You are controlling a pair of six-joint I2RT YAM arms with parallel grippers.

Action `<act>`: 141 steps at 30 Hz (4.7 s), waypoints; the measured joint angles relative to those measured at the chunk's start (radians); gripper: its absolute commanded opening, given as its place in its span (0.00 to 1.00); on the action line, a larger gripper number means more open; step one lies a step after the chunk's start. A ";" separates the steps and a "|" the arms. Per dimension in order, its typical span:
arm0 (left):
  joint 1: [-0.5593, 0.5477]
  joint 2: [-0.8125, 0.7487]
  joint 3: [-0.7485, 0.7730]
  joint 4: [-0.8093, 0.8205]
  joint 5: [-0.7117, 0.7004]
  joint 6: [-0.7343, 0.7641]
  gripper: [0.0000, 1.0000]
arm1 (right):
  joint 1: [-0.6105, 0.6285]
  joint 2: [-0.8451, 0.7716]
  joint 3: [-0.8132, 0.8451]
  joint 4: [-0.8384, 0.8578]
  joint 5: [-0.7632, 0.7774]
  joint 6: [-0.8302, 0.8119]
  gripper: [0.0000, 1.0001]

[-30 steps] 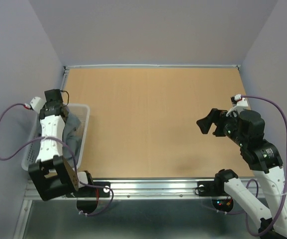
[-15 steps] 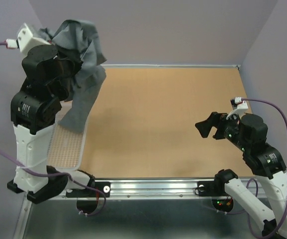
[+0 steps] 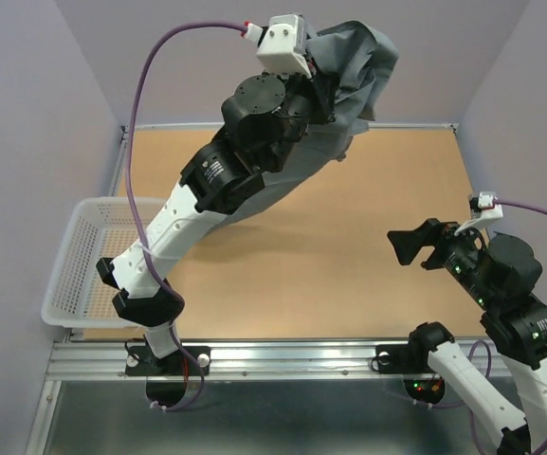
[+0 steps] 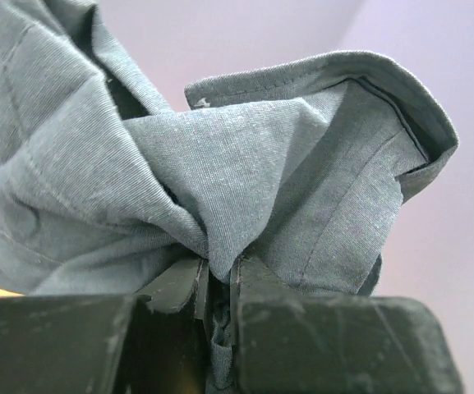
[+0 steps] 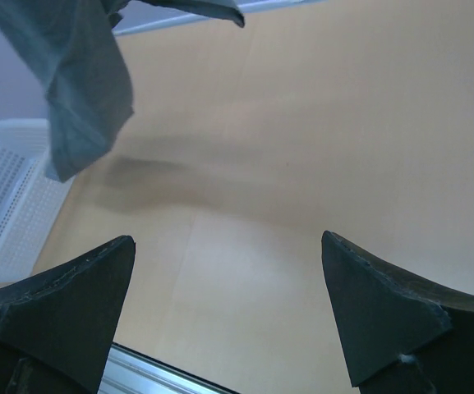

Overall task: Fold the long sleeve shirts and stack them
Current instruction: Move the shirt to the center of the board, then flatten the shirt out

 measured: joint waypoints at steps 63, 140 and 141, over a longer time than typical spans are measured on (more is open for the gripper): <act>0.227 -0.124 -1.141 0.070 0.294 -0.066 0.99 | 0.000 1.095 -0.080 0.381 0.098 0.220 0.72; 0.528 -0.251 -1.526 0.098 0.139 -0.465 0.91 | 0.216 1.022 -0.035 0.647 -0.162 -0.163 0.02; 0.533 -0.237 -1.530 0.103 0.139 -0.467 0.90 | 0.216 1.018 -0.035 0.647 -0.161 -0.163 0.02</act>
